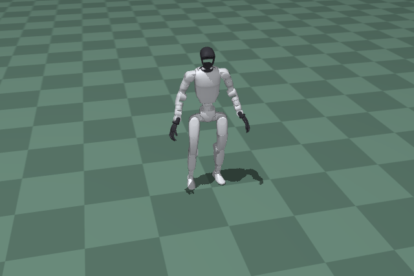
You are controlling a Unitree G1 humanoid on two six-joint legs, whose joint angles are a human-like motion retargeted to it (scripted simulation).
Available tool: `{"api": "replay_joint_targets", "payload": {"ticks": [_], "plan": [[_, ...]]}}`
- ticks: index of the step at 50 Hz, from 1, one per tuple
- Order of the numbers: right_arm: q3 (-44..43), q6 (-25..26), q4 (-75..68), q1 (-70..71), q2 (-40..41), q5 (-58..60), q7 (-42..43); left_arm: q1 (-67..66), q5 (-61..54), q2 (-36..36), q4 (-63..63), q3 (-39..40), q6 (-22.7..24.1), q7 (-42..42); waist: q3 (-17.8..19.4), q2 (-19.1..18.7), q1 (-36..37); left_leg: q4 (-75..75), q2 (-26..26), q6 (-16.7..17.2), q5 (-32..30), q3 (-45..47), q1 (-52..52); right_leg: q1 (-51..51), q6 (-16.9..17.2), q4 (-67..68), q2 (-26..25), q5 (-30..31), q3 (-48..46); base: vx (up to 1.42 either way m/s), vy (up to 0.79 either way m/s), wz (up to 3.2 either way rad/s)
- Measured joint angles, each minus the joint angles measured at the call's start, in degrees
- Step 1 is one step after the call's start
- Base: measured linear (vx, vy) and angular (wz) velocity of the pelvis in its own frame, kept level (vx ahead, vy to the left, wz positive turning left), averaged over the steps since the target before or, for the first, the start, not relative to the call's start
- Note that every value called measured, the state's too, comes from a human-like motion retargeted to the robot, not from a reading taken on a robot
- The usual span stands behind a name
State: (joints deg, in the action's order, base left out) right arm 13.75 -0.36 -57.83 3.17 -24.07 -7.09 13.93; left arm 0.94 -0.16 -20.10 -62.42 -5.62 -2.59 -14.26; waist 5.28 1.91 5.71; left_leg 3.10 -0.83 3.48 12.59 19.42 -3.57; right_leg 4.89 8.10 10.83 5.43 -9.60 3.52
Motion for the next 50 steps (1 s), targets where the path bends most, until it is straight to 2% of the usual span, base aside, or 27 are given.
{"api": "replay_joint_targets", "payload": {"ticks": [2,5,10,15,17,20,22,25,27,30,33,35,38,40,42,45,47,50], "plan": [[0.47,2.63,-0.89,2.38,-1.52,0.42,-3.18,0.4,3.66,2.74,0.2,0.84,-0.15,-1.64,0.07,-1.18,1.9,1.45,-1.75,-1.35,0.15,-0.54,0.98,1.43,3.05,-0.46,1.54,1.96,3.16,-0.04,0.3,-1.3],[2.21,3.08,-0.92,4.98,-4.19,3.58,-4.35,-1.68,6.22,5.03,2.06,-0.46,0.35,-1.17,-0.06,-2.74,1.99,7.51,-2.21,-3.23,2.36,-2.92,2.48,1.62,3.37,-1.18,3.62,2.65,6.17,-0.02,0.29,-0.85],[3.34,1.6,4.8,5.59,-7.16,6.57,-4.27,-5.76,11.11,4.28,2.65,-1.44,0.32,-0.52,-1.38,-3.57,-2.6,15.83,5.54,-4.29,5.34,-0.26,1.66,1.72,-0.76,-0.93,7.13,1.37,7.18,-0.01,0.31,-0.17],[-1.08,-0.59,11.35,-0.5,-8.08,1.13,-1.81,-6.12,8.29,1.56,1.24,1.27,0.33,-2.29,-1.19,-3.0,-4.85,15.28,14.25,-0.86,4.6,-5.22,-0.07,2.62,-1.68,1.12,10.54,0.39,6.44,-0.07,0.38,0.28],[-3.0,-0.81,11.14,-3.19,-7.84,-1.02,-0.26,-5.38,5.8,0.35,1.56,2.46,0.52,-3.0,-0.61,-3.0,-4.52,13.25,17.77,0.41,0.97,-6.88,-0.04,3.12,-1.78,1.75,11.84,0.58,5.65,-0.14,0.48,0.49],[-5.07,-0.27,7.55,-6.28,-7.25,-2.47,2.1,-4.62,3.21,-1.27,3.0,3.29,0.96,-3.62,0.44,-3.79,-3.0,10.17,22.33,2.46,-8.37,-10.04,0.57,3.39,-1.79,1.74,13.39,1.92,4.4,-0.16,0.57,0.43],[-6.28,0.64,3.66,-7.63,-6.9,-2.38,3.13,-4.68,3.16,-2.08,4.38,3.1,1.54,-3.66,1.3,-4.08,-1.54,10.16,22.57,3.71,-9.51,-13.91,1.27,2.89,-0.49,0.55,15.31,3.93,3.96,-0.17,0.68,0.36],[-8.52,2.18,-1.5,-9.4,-6.14,-2.2,4.23,-5.26,4.67,-3.19,6.19,2.26,2.68,-3.37,2.66,-3.57,0.52,12.28,19.21,5.01,-2.14,-18.27,2.21,1.69,3.13,-2.24,19.89,8.43,2.92,-0.19,0.76,0.4],[-10.04,2.99,-3.58,-10.08,-4.93,-2.54,4.64,-5.08,5.38,-4.01,6.24,1.34,2.99,-3.17,3.65,-2.91,1.6,13.0,15.99,3.88,2.39,-18.96,2.77,0.96,4.36,-3.81,23.41,12.41,-0.65,-0.2,0.77,0.47],[-11.19,3.62,-4.18,-10.7,-1.87,-3.91,5.03,-3.99,5.43,-5.19,4.05,-0.14,1.92,-3.04,5.06,-1.96,2.74,12.78,11.43,0.19,3.91,-19.67,3.9,-0.08,3.23,-4.33,26.88,16.96,-9.03,-0.2,0.7,0.52],[-10.14,3.34,-1.13,-11.41,2.06,-3.83,4.69,-2.21,4.17,-6.16,-0.57,-0.46,-0.26,-3.09,6.71,-1.55,2.66,11.13,8.39,-2.09,1.8,-21.45,4.33,-0.79,2.15,-0.91,23.95,13.56,-9.31,-0.16,0.54,0.63],[-9.04,2.42,2.41,-13.01,4.37,-1.53,3.81,-2.68,3.46,-6.73,-3.17,1.01,-0.93,-3.26,6.97,-1.3,2.28,12.66,7.3,-2.19,2.12,-22.3,5.51,0.79,2.23,4.92,19.57,8.02,-5.81,-0.11,0.43,0.52],[-6.27,2.65,6.62,-11.76,5.11,2.16,2.33,-2.49,-0.37,-7.16,-5.19,3.83,-2.17,-4.3,8.32,-1.36,1.48,5.69,6.28,-1.74,-0.97,-22.98,2.66,0.25,0.04,6.26,12.5,2.96,-4.84,-0.11,0.36,0.28],[-5.35,1.98,9.07,-12.43,5.29,4.74,0.86,-4.26,-1.0,-6.91,-5.65,6.08,-2.02,-4.58,7.51,-0.86,0.84,6.7,5.25,-1.42,-0.63,-22.64,3.81,1.82,-1.67,9.66,8.77,-1.02,-6.19,-0.09,0.32,0.14],[-4.04,2.65,9.92,-9.74,4.19,5.48,-0.17,-3.85,-2.49,-5.87,-5.63,7.24,-3.08,-4.48,7.34,-1.4,0.3,1.79,4.81,-1.7,-3.21,-22.38,2.93,2.14,-3.9,7.68,4.27,-2.09,-7.82,-0.12,0.29,-0.08],[-3.02,2.69,10.54,-7.55,2.95,5.33,-0.96,-4.76,-3.12,-3.83,-4.84,7.37,-3.19,-3.69,6.76,-1.4,-0.07,-1.16,2.92,-1.92,-4.71,-21.13,2.43,2.41,-5.38,5.84,-0.73,-2.83,-8.11,-0.1,0.27,-0.21],[-2.88,2.81,10.38,-5.67,1.77,5.03,-1.28,-4.74,-2.46,-1.71,-4.06,7.18,-2.94,-2.85,6.93,-1.79,-0.09,-2.53,1.33,-1.71,-4.96,-20.24,1.85,2.15,-5.77,4.1,-2.3,-2.07,-5.68,-0.08,0.27,-0.29],[-3.39,2.48,10.21,-3.41,-0.77,4.43,-1.49,-4.14,1.14,2.43,-2.16,6.53,-2.49,-1.38,7.27,-3.78,0.36,-3.19,-0.59,-0.99,-4.42,-19.24,1.59,2.2,-5.14,2.5,-1.73,-0.39,-2.29,-0.08,0.26,-0.26]]}}
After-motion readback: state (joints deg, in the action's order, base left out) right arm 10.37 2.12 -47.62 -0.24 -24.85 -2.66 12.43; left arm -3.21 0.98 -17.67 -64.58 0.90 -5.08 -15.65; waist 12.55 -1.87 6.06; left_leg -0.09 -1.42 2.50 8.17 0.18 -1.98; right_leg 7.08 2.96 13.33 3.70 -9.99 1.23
